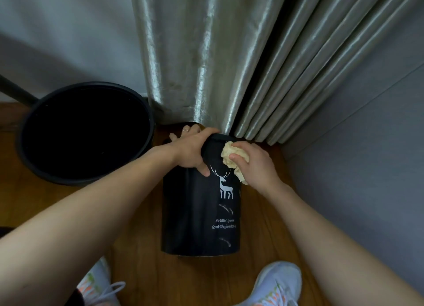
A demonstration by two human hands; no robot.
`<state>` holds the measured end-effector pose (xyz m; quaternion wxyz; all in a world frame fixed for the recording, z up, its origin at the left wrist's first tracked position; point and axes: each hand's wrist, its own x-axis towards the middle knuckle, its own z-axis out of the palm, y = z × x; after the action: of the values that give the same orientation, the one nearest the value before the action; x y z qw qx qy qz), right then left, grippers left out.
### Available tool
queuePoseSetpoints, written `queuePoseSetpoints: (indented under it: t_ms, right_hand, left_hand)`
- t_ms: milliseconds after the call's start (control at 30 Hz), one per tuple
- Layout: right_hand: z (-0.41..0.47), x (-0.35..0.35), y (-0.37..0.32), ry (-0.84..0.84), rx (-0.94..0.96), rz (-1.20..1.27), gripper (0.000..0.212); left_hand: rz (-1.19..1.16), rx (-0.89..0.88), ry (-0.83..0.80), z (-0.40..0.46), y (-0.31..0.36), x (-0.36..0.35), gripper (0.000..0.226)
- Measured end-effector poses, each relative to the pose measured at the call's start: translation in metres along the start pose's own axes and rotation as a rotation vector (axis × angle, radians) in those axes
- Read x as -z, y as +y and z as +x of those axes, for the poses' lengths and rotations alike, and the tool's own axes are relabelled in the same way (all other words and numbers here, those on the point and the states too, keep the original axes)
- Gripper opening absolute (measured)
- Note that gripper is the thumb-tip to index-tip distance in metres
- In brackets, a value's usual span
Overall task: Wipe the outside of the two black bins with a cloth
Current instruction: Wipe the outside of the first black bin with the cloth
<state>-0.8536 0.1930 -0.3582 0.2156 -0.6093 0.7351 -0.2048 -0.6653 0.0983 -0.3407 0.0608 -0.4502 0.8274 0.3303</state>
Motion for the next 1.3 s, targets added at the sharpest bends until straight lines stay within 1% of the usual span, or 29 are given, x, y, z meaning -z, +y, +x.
queuePoseSetpoints:
  t_ms: [100,200,367,500,633,700,800,833,900,967,1033,1167,1300]
  right_hand:
    - [-0.002,0.001,-0.001,0.028,-0.003,0.055,0.032]
    - [-0.007,0.008,0.006,0.047,-0.045,0.101,0.032]
    - [-0.018,0.005,0.014,0.01,-0.051,0.057,0.033]
    - [-0.019,-0.011,-0.007,0.032,0.023,0.042,0.035]
    - [-0.015,-0.025,-0.028,0.007,0.135,-0.018,0.037]
    - [-0.011,-0.025,-0.024,0.053,0.083,-0.044,0.036]
    - [-0.003,-0.018,-0.008,0.13,-0.099,-0.016,0.034]
    - [-0.002,-0.018,-0.006,0.138,-0.123,0.002,0.034]
    - [-0.003,-0.019,-0.009,0.116,-0.06,0.023,0.034]
    - [-0.007,-0.02,-0.013,0.039,0.065,0.027,0.034]
    - [-0.003,-0.017,-0.014,-0.006,0.137,-0.009,0.034]
    - [0.008,-0.01,-0.011,0.026,0.08,-0.033,0.034]
    - [-0.011,-0.015,-0.005,-0.014,0.164,-0.011,0.034]
  left_hand:
    - [-0.068,-0.027,0.021,0.0,-0.007,0.003,0.114]
    - [-0.13,-0.051,0.068,0.0,-0.019,0.007,0.11]
    - [-0.098,-0.055,0.065,0.0,-0.022,0.011,0.108]
    - [-0.048,-0.067,0.046,0.001,-0.014,0.008,0.107]
    - [-0.036,-0.084,0.041,-0.002,-0.016,0.005,0.109]
    - [-0.036,-0.084,0.036,-0.003,-0.018,0.005,0.11]
    - [-0.031,-0.084,0.039,-0.002,-0.02,0.005,0.11]
    - [-0.028,-0.085,0.039,-0.002,-0.02,0.005,0.11]
    - [-0.022,-0.08,0.03,-0.001,-0.021,0.005,0.111]
    - [-0.021,-0.077,0.019,-0.002,-0.024,0.006,0.112]
    - [-0.017,-0.088,0.023,-0.002,-0.027,0.007,0.112]
    - [-0.001,-0.11,0.041,-0.001,-0.029,0.005,0.115]
    - [0.036,-0.124,0.011,-0.002,-0.024,0.007,0.121]
